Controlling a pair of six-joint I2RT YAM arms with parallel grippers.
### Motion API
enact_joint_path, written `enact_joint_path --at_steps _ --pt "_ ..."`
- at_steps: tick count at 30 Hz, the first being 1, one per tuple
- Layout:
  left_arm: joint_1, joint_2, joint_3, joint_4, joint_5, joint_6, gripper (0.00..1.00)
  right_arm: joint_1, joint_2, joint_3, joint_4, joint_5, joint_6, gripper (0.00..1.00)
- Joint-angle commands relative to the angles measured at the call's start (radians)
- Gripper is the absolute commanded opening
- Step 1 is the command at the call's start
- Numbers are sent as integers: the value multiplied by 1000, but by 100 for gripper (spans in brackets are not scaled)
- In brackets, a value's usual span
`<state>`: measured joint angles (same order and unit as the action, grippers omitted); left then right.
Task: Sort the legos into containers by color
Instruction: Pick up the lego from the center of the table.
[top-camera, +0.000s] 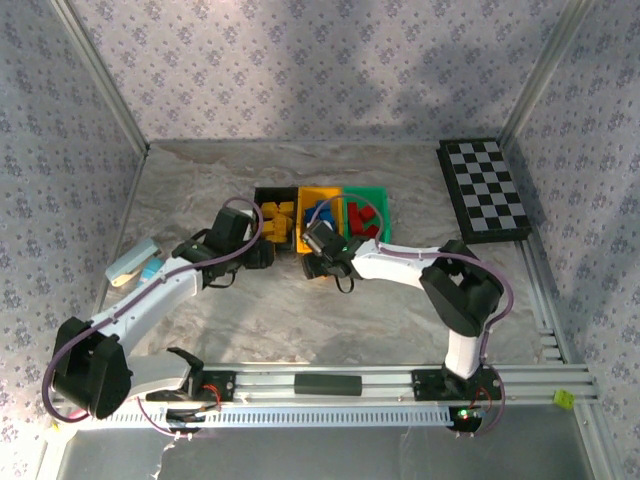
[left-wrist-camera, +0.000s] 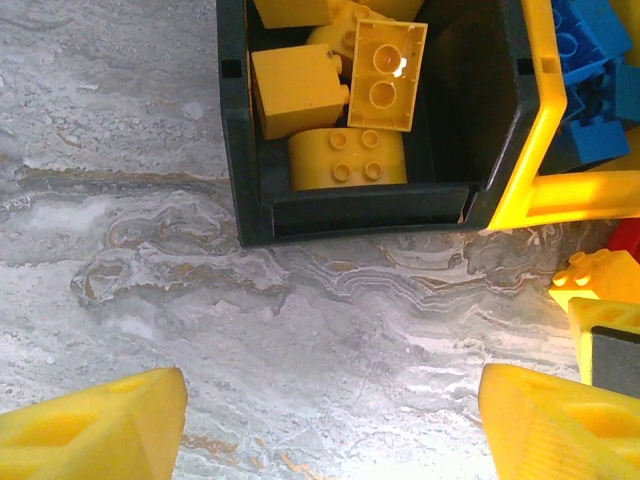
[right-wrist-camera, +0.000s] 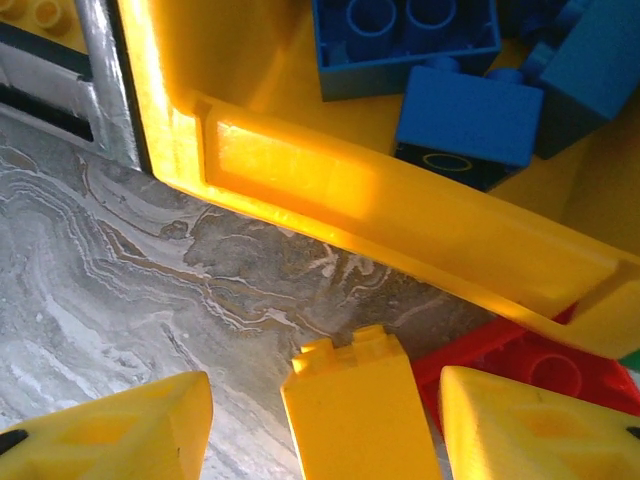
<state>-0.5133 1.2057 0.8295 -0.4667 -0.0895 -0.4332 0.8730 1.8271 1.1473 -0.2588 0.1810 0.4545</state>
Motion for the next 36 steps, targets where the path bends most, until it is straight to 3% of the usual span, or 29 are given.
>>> enact_joint_path --at_steps 1,13,27,36 --pt "-5 -27 -10 21 17 -17 76 16 31 36 -30 -12 -16 62" --pt "-7 -34 -23 26 18 -19 77 60 83 101 -94 49 -27 55" --pt "-5 -46 -66 45 9 -31 77 93 44 90 -115 120 -26 34" --pt "3 -81 -121 48 7 -59 77 87 17 224 -127 95 -76 34"
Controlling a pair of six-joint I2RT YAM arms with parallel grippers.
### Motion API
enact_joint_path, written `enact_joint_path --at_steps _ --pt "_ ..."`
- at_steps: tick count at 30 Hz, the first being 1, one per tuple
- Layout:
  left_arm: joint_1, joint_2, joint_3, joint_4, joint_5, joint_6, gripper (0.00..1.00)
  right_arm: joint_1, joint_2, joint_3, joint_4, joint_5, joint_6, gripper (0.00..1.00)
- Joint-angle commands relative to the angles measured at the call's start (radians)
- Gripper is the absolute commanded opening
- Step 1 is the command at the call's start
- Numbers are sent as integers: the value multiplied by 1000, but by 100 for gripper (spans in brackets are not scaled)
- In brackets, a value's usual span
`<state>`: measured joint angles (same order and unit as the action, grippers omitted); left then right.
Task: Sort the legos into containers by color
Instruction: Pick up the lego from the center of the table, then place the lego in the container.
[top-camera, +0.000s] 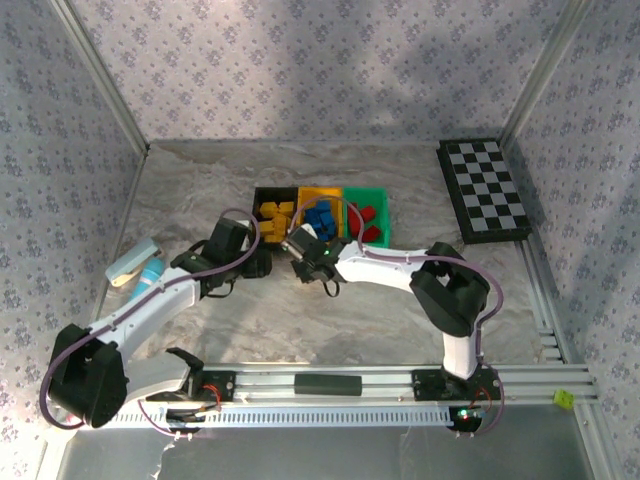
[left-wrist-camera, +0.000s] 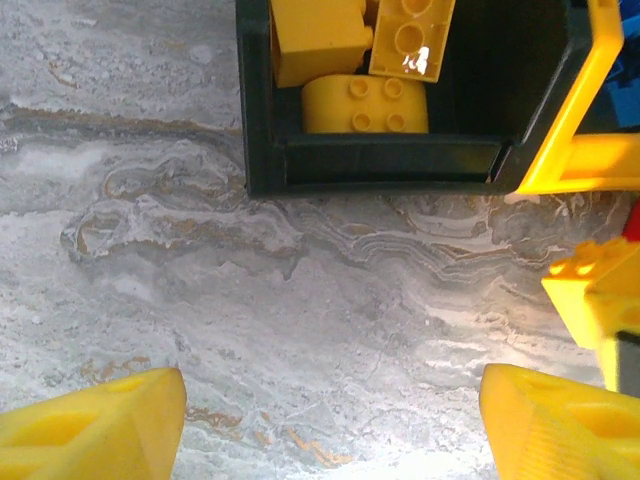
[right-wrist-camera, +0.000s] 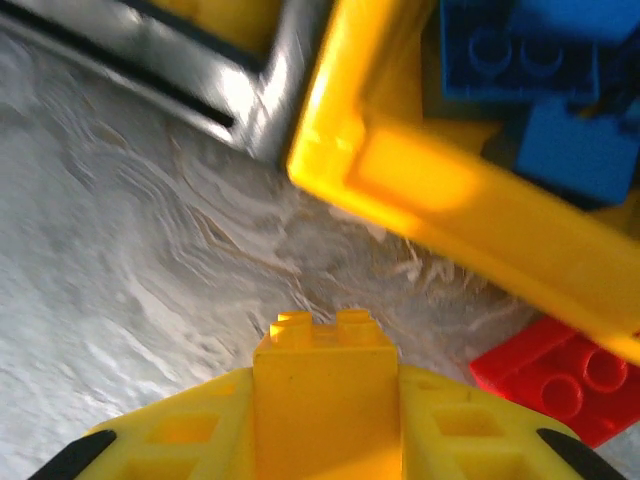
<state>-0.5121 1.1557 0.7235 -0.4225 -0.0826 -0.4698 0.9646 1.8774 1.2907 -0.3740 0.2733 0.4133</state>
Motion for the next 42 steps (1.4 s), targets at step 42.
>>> enact_joint_path --at_steps 42 --pt "28 -121 -110 73 24 -53 78 -91 -199 -87 53 46 71 48"
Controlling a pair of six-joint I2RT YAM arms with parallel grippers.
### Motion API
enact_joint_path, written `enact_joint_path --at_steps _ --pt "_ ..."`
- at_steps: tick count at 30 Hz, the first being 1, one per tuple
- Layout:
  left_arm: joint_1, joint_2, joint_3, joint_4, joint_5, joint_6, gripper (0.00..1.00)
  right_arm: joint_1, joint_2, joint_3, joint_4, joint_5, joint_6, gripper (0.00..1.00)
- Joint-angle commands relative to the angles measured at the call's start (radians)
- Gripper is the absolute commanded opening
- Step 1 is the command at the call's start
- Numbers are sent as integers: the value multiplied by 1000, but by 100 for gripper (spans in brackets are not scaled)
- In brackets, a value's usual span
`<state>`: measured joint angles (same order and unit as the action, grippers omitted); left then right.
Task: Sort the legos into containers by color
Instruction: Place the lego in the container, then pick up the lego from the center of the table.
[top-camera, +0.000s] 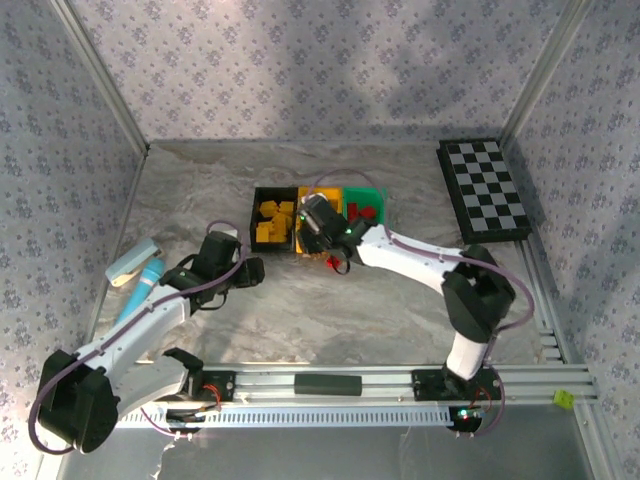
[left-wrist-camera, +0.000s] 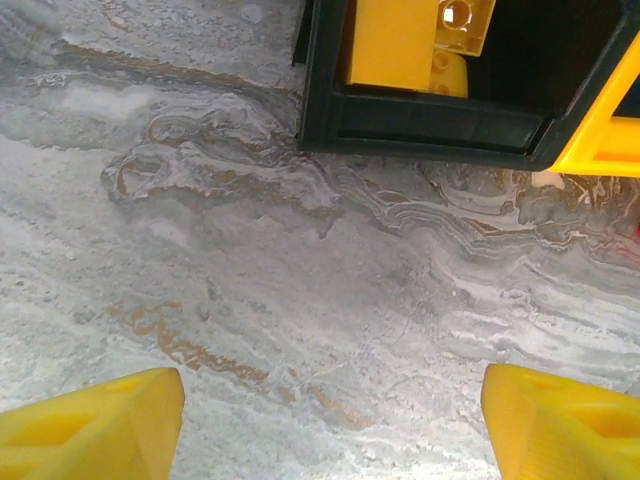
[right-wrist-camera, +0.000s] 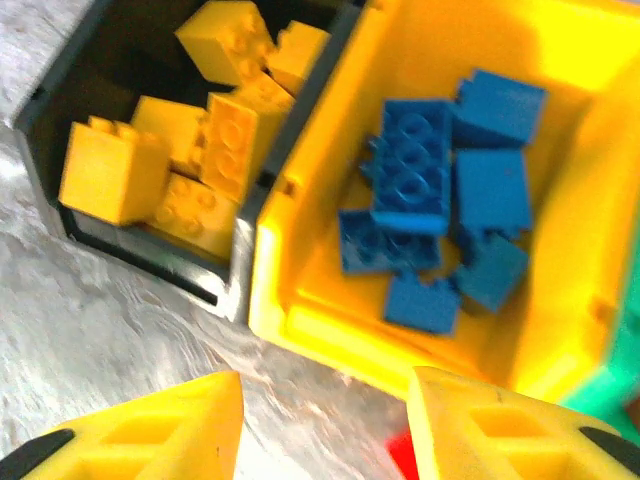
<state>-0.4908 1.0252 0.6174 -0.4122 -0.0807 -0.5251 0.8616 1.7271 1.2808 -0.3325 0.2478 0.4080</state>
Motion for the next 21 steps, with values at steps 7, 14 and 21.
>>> enact_joint_path --at_steps 7,14,21 --pt "5 29 -4 112 60 8 78 16 -49 -213 39 135 177 49" --pt "5 -33 -40 108 69 11 78 30 53 -175 10 204 283 56" --pt "5 -82 -76 95 58 14 78 35 103 -172 35 226 392 57"
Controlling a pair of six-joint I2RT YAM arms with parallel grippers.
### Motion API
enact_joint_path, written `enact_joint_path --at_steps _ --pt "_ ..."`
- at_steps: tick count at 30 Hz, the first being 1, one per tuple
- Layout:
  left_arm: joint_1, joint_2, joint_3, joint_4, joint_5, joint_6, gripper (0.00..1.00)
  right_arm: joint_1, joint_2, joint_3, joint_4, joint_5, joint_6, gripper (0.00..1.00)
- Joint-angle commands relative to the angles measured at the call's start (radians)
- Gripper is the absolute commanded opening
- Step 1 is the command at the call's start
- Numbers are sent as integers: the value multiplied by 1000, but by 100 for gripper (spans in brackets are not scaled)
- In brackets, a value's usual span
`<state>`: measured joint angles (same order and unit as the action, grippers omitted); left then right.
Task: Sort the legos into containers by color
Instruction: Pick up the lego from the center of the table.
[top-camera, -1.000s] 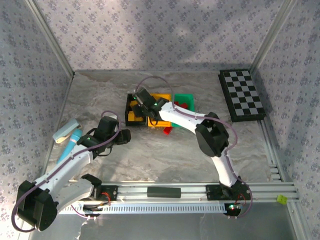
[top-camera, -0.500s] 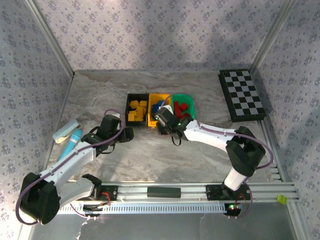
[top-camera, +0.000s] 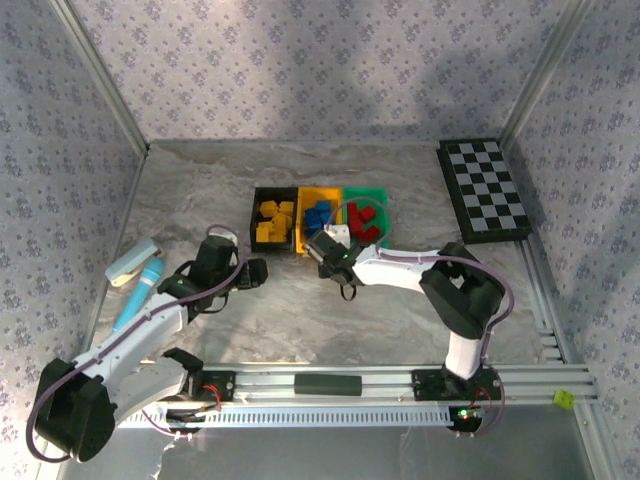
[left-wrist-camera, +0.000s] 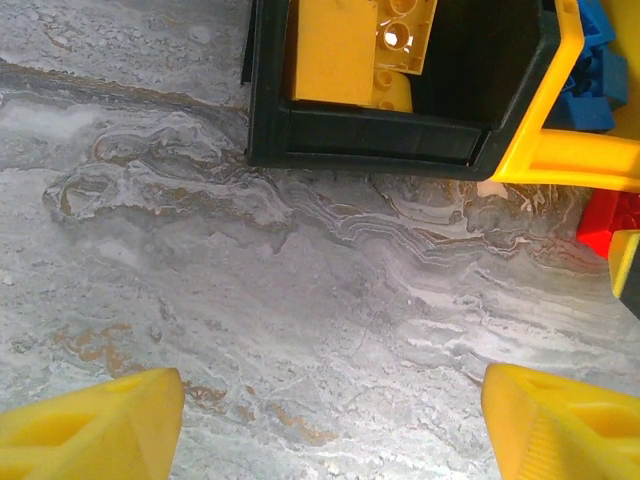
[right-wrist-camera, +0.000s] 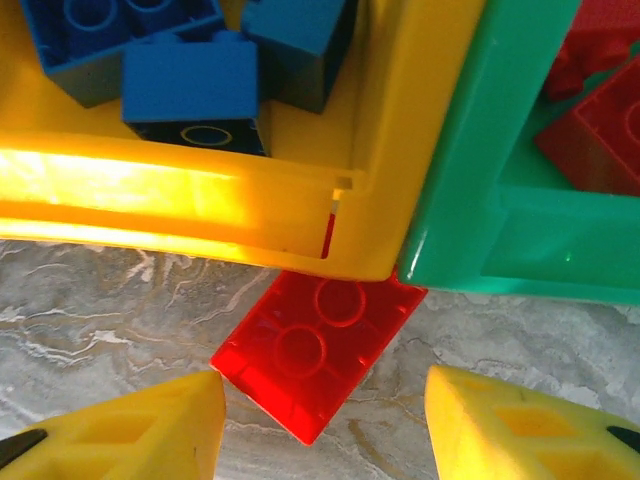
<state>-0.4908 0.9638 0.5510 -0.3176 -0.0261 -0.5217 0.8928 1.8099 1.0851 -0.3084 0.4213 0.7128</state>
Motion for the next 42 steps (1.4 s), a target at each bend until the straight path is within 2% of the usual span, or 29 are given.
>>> enact_joint_path --at_steps 1,8,13,20,23,33,42 --pt "6 -23 -12 3 4 11 78 4 25 18 28 52 101 57" --pt "5 -17 -17 13 11 9 78 23 85 46 71 49 148 58" --pt "5 -31 -25 9 5 13 78 14 103 35 72 63 193 63" --pt "5 -26 -48 39 18 5 78 -9 123 10 103 85 250 63" --pt "5 -24 -46 44 24 6 78 -12 133 17 103 105 262 58" --pt "6 -45 -43 23 15 23 78 24 74 -57 71 144 240 34" --pt "6 -27 -53 52 21 10 78 67 -102 -221 26 173 239 29"
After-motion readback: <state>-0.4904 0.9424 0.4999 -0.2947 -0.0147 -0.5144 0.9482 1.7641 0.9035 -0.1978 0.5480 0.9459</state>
